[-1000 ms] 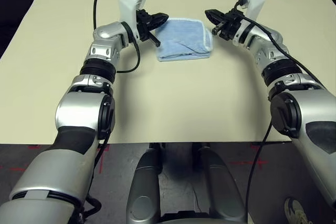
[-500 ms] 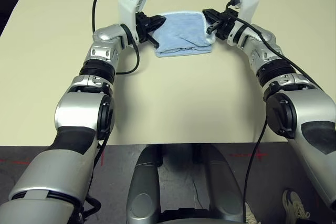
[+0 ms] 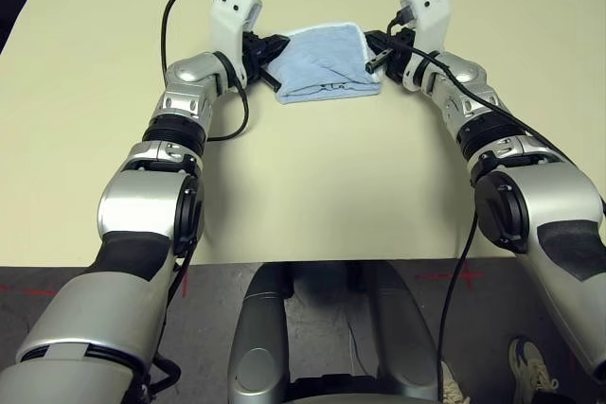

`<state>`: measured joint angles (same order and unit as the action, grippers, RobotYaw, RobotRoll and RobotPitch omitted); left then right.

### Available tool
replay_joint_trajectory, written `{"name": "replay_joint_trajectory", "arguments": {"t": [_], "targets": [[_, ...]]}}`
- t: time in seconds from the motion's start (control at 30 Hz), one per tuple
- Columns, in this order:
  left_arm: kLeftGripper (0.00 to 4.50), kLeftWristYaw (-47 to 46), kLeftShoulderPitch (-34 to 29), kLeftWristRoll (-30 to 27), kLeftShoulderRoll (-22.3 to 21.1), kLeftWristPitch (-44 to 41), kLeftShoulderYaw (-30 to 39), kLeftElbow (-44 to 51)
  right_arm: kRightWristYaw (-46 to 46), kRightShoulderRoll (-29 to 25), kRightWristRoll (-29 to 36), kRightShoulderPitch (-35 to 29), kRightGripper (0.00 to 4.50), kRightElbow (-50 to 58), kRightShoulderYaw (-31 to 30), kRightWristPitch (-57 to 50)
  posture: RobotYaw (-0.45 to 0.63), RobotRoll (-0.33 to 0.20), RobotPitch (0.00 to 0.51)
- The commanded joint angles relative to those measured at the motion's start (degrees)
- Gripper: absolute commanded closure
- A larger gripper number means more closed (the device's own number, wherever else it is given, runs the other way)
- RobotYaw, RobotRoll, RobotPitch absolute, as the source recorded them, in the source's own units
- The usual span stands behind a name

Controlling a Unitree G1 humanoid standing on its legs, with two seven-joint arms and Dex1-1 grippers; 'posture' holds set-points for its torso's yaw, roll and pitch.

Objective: Fold the towel and set it aside.

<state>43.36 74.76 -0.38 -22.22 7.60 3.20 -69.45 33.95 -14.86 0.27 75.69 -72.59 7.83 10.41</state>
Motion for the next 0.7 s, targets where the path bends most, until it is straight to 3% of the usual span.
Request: {"name": "replay_joint_trajectory", "arguments": {"t": [0.03, 0.33, 0.53, 0.63, 0.7], "targets": [[4.48, 0.8, -0.3, 0.6, -0.6, -0.9, -0.2, -1.6, 1.8, -0.6, 1.9, 0.0, 4.50, -0.8, 1.7, 1.2, 0.01, 0.000, 0.417], [4.48, 11.5, 1.5, -4.0, -2.3, -0.8, 1.8, 4.5, 13.8, -4.8, 7.7, -0.3, 4.50, 1.6, 5.9, 4.1, 0.01, 0.000, 0.345], [4.48, 20.9, -5.2, -9.0, -3.9, -6.9, 1.9, 18.4, 26.3, -9.1, 11.6, -4.6, 4.50, 4.9, 7.2, 1.9, 0.02, 0.000, 0.312], [3.86, 22.3, -10.2, -11.1, -4.6, -11.0, 1.7, 26.9, 32.5, -11.3, 13.8, -7.5, 4.50, 7.3, 7.8, 1.5, 0.03, 0.000, 0.301], [3.21, 22.9, -13.1, -12.0, -5.1, -12.4, 1.4, 31.5, 36.3, -12.5, 15.1, -9.1, 4.50, 8.7, 7.9, 0.7, 0.03, 0.000, 0.297]]}}
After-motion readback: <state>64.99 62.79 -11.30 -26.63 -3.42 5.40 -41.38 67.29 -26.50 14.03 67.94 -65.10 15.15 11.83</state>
